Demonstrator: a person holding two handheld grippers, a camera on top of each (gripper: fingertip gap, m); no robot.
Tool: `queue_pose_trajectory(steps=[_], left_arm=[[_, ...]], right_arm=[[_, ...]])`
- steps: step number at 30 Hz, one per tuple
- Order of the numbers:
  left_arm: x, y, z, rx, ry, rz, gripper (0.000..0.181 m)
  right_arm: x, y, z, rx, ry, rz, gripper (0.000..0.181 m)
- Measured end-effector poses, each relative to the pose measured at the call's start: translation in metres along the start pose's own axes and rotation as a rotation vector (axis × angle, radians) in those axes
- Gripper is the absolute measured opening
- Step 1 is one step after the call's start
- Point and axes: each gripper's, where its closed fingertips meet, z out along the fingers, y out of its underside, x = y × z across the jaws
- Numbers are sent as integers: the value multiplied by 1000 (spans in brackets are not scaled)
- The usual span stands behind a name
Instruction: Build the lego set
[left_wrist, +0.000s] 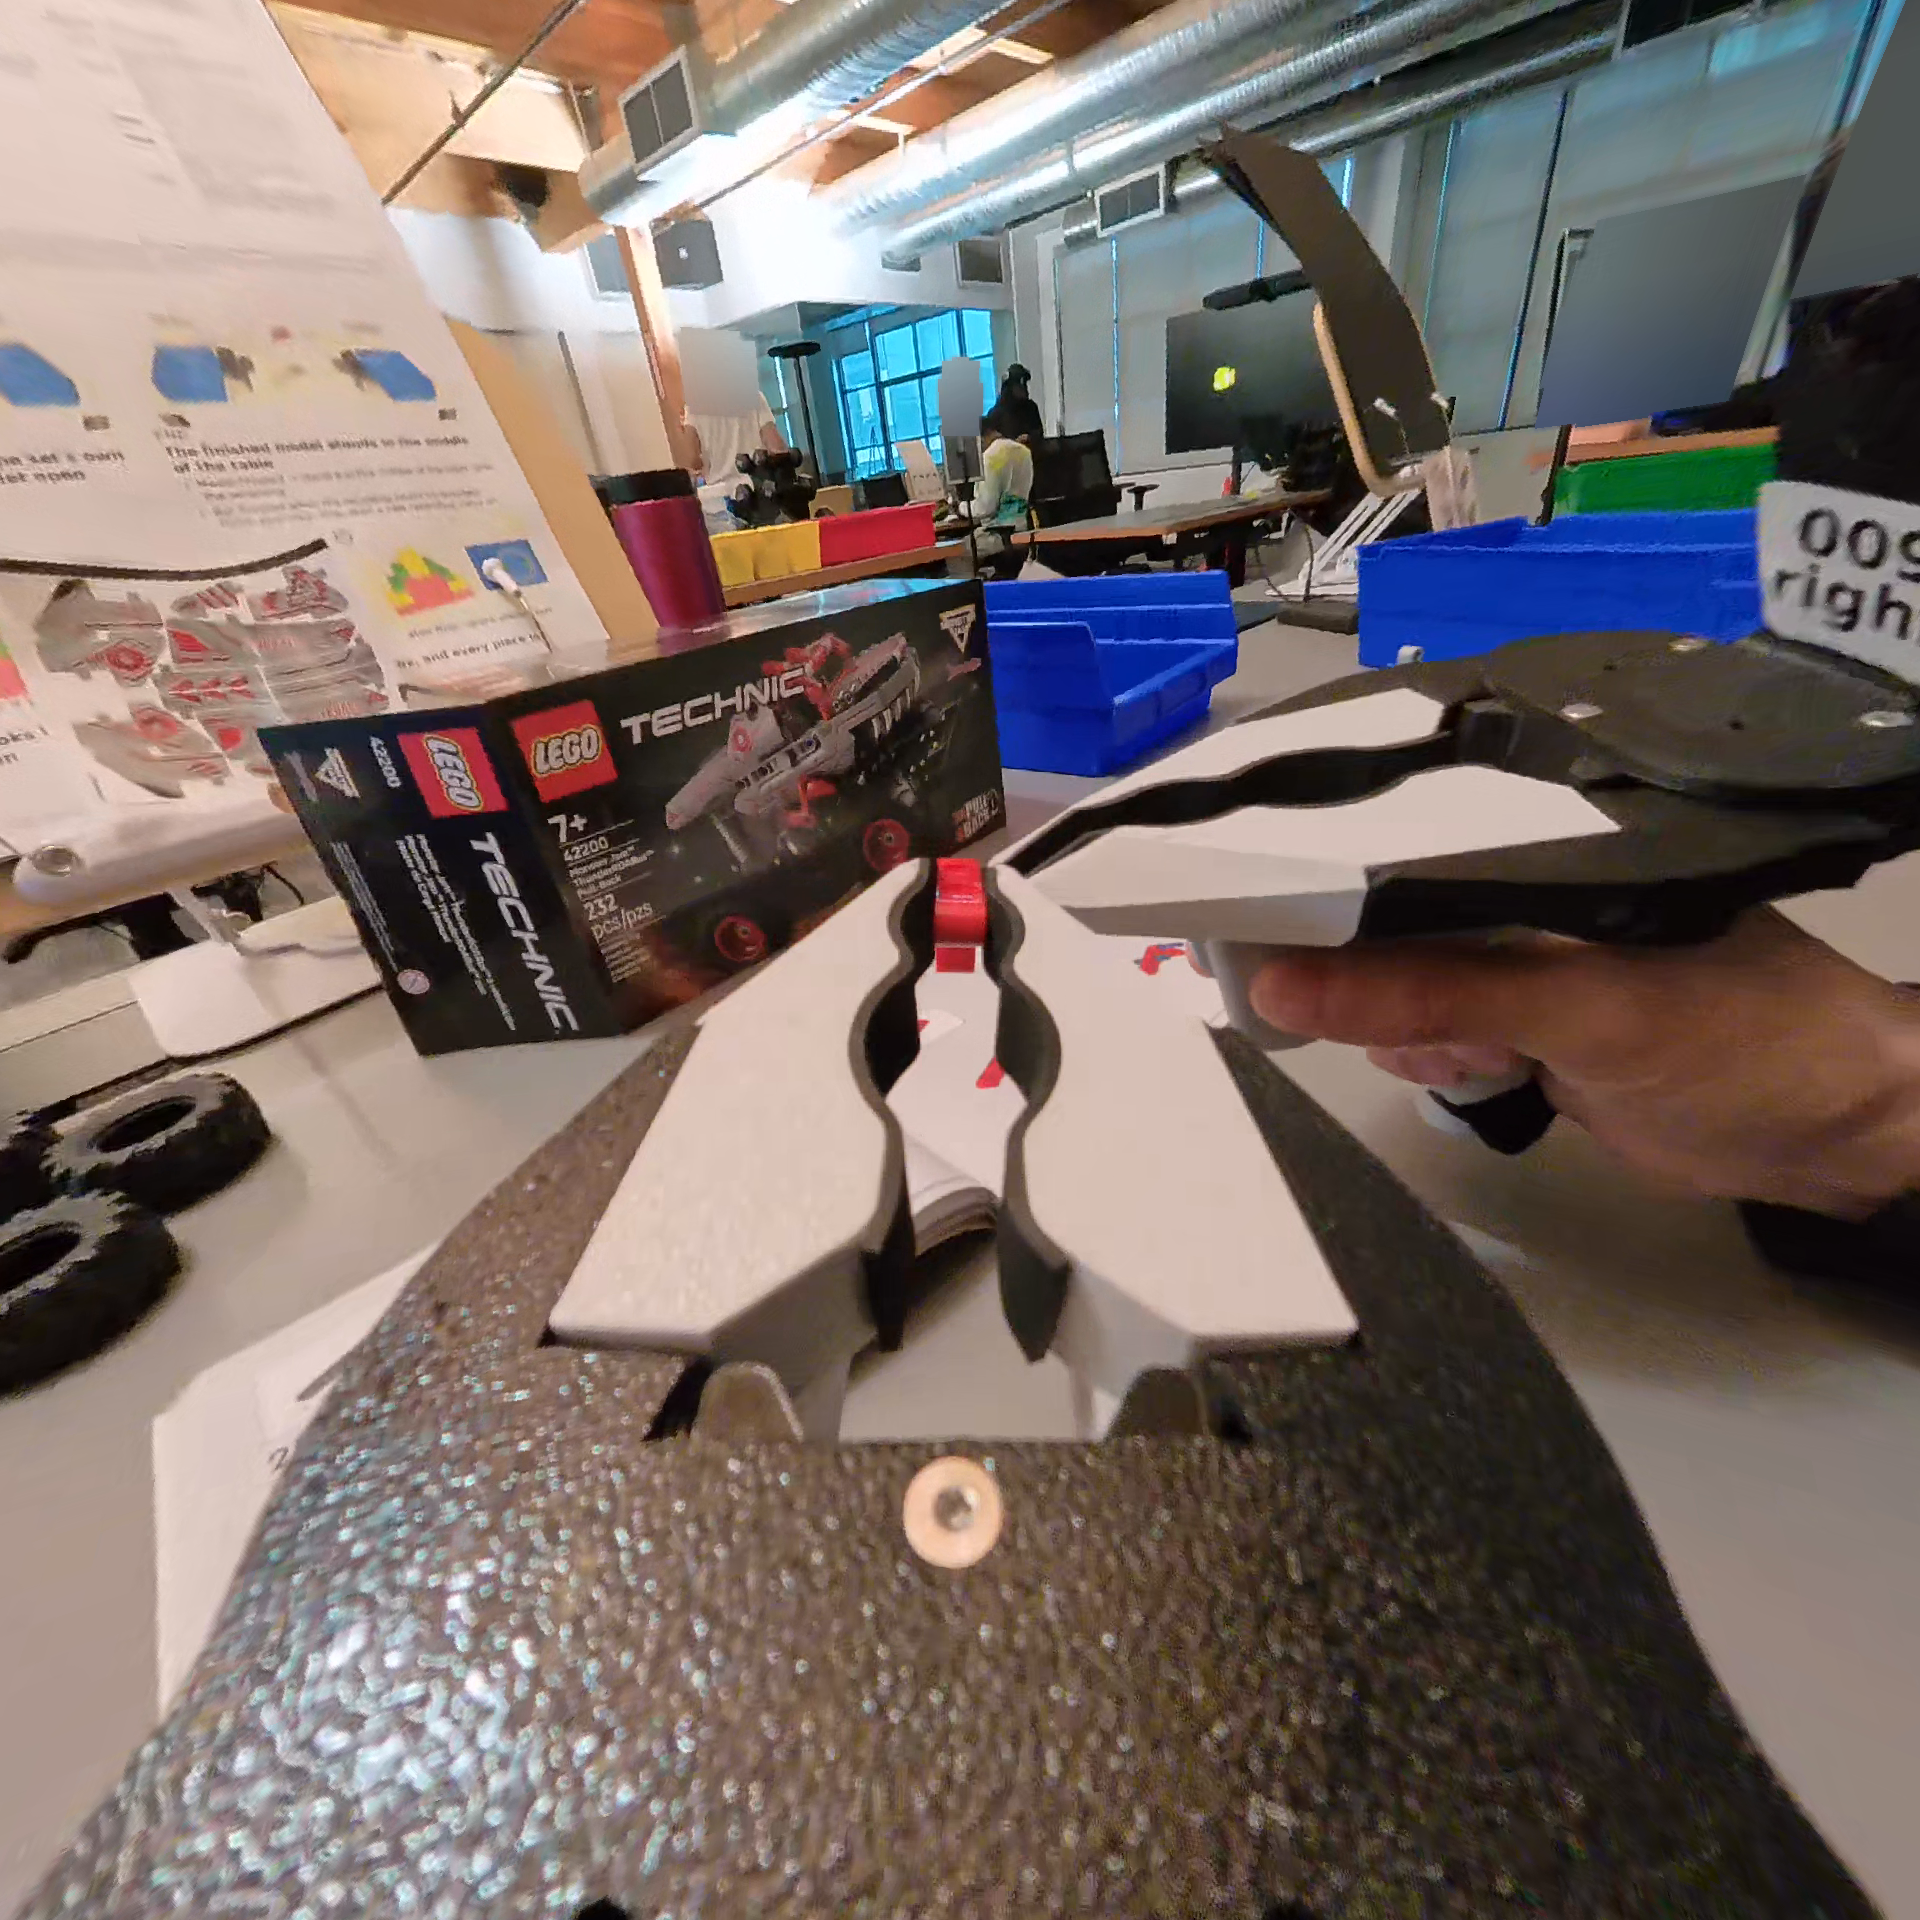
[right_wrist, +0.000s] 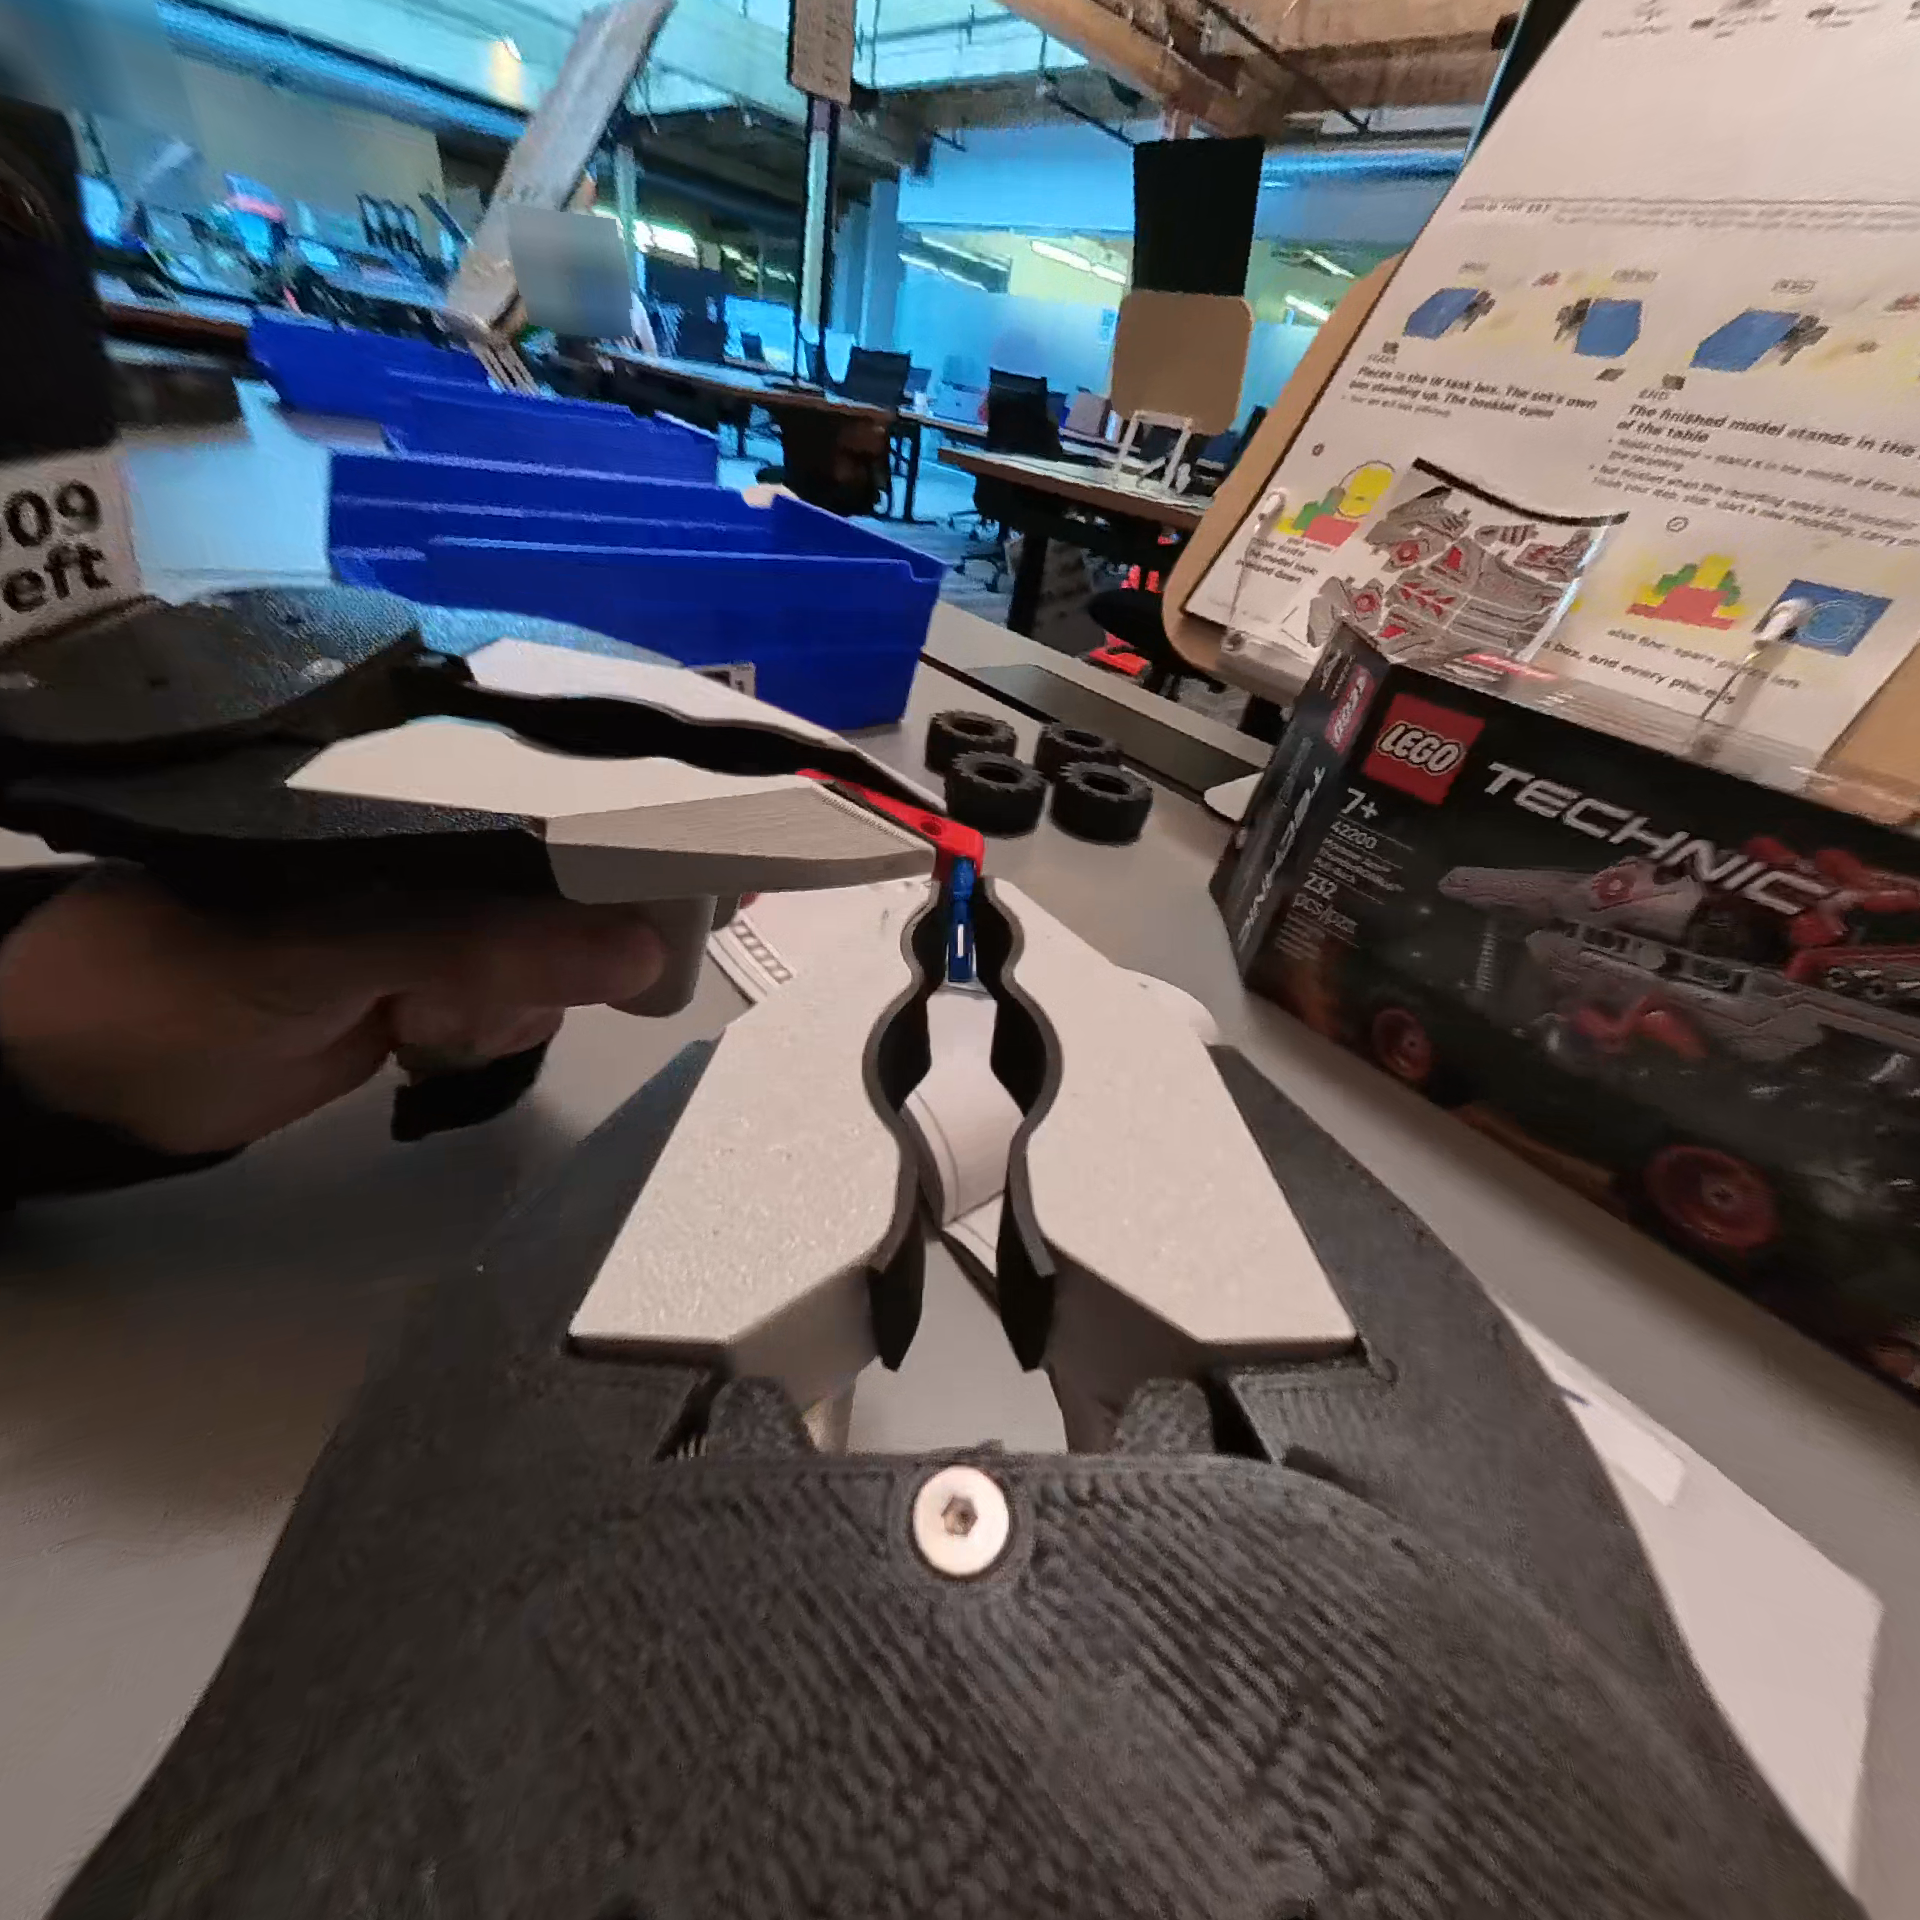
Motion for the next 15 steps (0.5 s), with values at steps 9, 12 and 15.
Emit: queue_pose_trajectory(steps=[9,12,15], left_arm=[[1,3,0,-97,-105,498,5],[-1,4,-1,-115,-128,546,5],[-3,12,0,-150,-101,535,5]], right_arm=[[-1,5,3,-32,5,11,2],[-2,6,4,-34,-3,10,3],[-2,15,7,-89,2,-32,2]])
